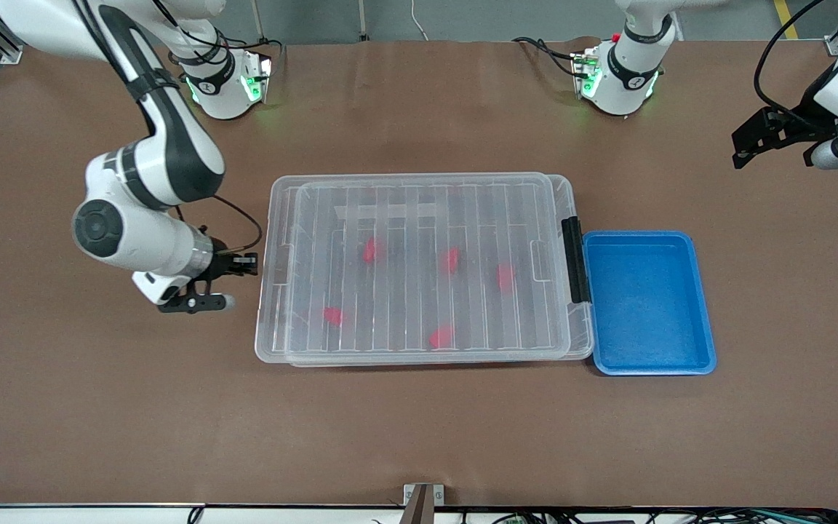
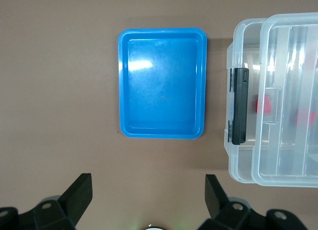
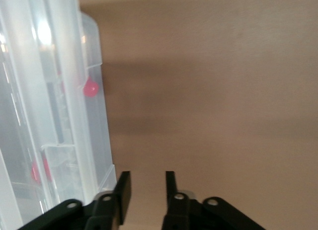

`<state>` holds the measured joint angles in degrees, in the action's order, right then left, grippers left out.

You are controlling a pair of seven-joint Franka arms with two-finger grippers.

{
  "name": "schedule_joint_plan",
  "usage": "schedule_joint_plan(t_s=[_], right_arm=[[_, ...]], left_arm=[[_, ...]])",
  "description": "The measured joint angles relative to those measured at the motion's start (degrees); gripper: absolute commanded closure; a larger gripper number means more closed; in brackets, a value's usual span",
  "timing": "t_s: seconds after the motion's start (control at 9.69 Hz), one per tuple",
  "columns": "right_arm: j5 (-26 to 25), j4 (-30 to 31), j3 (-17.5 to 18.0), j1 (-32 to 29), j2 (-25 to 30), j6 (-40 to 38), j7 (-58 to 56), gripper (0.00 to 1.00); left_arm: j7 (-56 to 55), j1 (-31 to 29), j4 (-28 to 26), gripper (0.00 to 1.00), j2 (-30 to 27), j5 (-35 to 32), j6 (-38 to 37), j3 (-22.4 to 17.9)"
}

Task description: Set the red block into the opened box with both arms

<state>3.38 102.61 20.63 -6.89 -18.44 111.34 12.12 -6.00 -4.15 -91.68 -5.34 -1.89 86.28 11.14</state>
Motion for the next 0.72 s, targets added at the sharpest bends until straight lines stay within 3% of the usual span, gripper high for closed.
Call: schedule_joint_plan(t_s=[0.1, 0.31, 0.52, 0.72], right_arm=[[-0.85, -3.88, -1.65, -1.19, 1.47, -5.58, 0.12, 0.00], [-1.39, -9.77, -8.70, -1.88, 7.73, -12.95, 0.11, 0.00], [-1.40, -11.39, -16.05, -2.14, 14.49, -15.03, -1.17, 0.00], [-1.40, -12.42, -20.10, -2.17, 19.09, -20.46, -5.45, 0.00]], left_arm=[[0.00, 0.00, 0.00, 0.00, 0.01, 0.00, 0.00, 0.00], [0.00, 0.02, -0.01, 0.00, 0.03, 0.00, 0.00, 0.02], [0.00, 0.06, 0.00, 0.00, 0.06, 0.00, 0.00, 0.05], [0.00, 0.10, 0.68, 0.00, -0.02, 0.00, 0.02, 0.08]])
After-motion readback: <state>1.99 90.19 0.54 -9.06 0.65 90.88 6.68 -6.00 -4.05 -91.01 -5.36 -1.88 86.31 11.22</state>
